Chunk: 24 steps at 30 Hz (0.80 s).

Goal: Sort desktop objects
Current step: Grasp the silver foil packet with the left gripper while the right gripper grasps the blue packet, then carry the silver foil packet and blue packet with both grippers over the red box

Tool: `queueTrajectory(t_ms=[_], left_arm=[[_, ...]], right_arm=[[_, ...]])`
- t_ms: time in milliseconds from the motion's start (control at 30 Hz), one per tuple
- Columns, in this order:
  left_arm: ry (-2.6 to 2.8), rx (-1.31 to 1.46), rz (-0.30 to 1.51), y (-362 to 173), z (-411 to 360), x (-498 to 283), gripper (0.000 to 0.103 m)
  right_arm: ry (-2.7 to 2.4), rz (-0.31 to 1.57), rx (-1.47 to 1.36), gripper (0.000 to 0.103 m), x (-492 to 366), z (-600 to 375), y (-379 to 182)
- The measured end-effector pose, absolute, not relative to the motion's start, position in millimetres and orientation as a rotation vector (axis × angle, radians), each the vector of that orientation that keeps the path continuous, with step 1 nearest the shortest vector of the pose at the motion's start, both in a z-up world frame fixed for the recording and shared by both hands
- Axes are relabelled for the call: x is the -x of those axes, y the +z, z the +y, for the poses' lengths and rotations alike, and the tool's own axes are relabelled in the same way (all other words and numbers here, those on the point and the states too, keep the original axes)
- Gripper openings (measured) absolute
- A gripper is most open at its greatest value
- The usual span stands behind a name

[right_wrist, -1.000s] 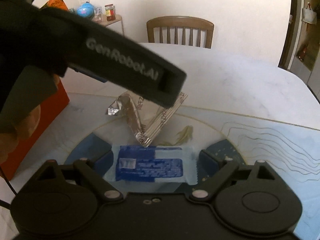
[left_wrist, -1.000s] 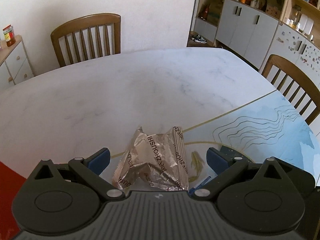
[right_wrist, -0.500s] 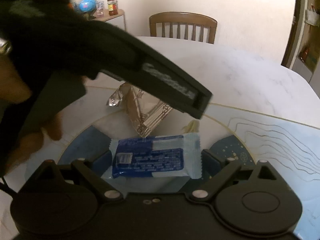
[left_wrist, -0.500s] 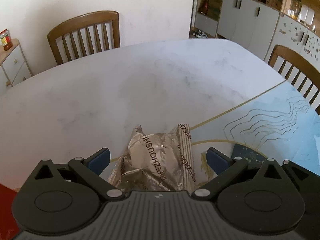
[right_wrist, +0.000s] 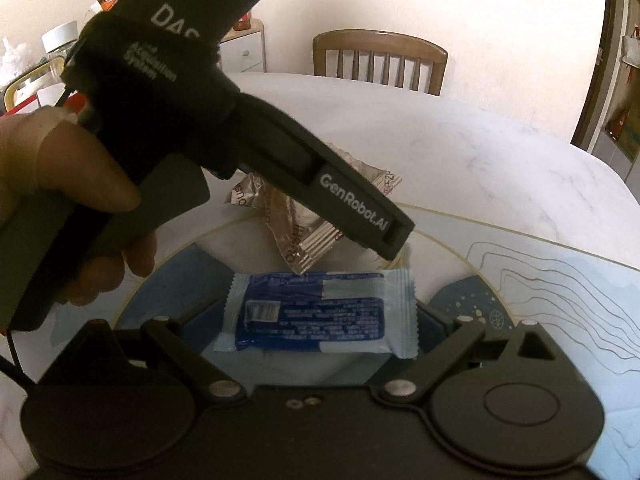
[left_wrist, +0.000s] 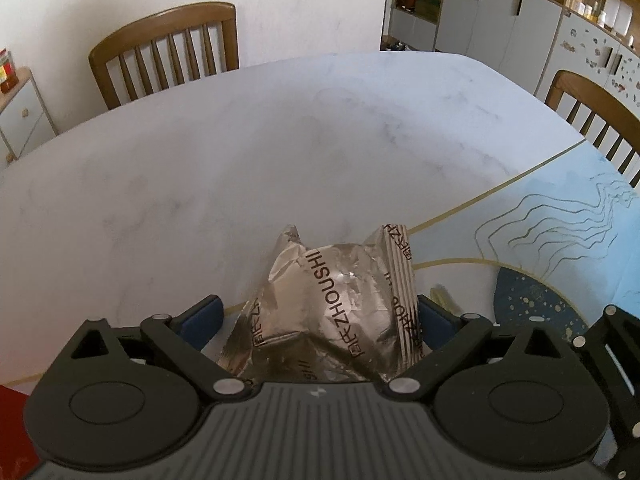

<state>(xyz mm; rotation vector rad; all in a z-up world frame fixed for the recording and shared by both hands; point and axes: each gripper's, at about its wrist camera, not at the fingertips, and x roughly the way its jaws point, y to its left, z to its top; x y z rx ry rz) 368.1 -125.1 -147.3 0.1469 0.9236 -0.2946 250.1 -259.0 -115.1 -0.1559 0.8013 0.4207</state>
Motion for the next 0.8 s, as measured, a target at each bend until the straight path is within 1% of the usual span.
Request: queueTrajectory(t_ms=[67,133,167,267,300,333,467,633,733,800], left_arm=[[-0.302,-0.160,0.911,-146,-126,-368,0.090],[-0.310,-0.166,0.906,-145,-127,-366,0.087],[-0.314,-0.169,0.904,-144,-128,-366,0.082],[-0.323,-0.170,0.902,-142,-127,-365,0.074],[-0.323,-0.168,0.899,-142,-126,-364,0.070],[-0.323,-0.166,0.895,-141,-125,-364,0.064],[-0.315,-0.153,0.898,-139,-123,-363,0.059],[-0.312,-0.148,0.884,-133,-123,-357,0.059],[-0.302,-0.149,0.881,-126,-121,-353,0.059],[-0.294,-0.145,0.879,-121,-119,-349,0.059]], right_arm=[[0.421,0.798,0.157,0.096,-249,-259,-115],[0.422,0.795,0.157,0.096,-249,-259,-115],[0.422,0.794,0.156,0.095,-248,-259,-115],[0.423,0.792,0.156,0.095,-247,-260,-115],[0.423,0.793,0.154,0.095,-247,-260,-115],[0.423,0.793,0.151,0.095,-246,-260,-115],[0.423,0.797,0.140,0.093,-245,-262,-114],[0.416,0.787,0.145,0.091,-241,-264,-110],[0.413,0.787,0.146,0.087,-242,-266,-104],[0.420,0.797,0.148,0.078,-244,-267,-104]])
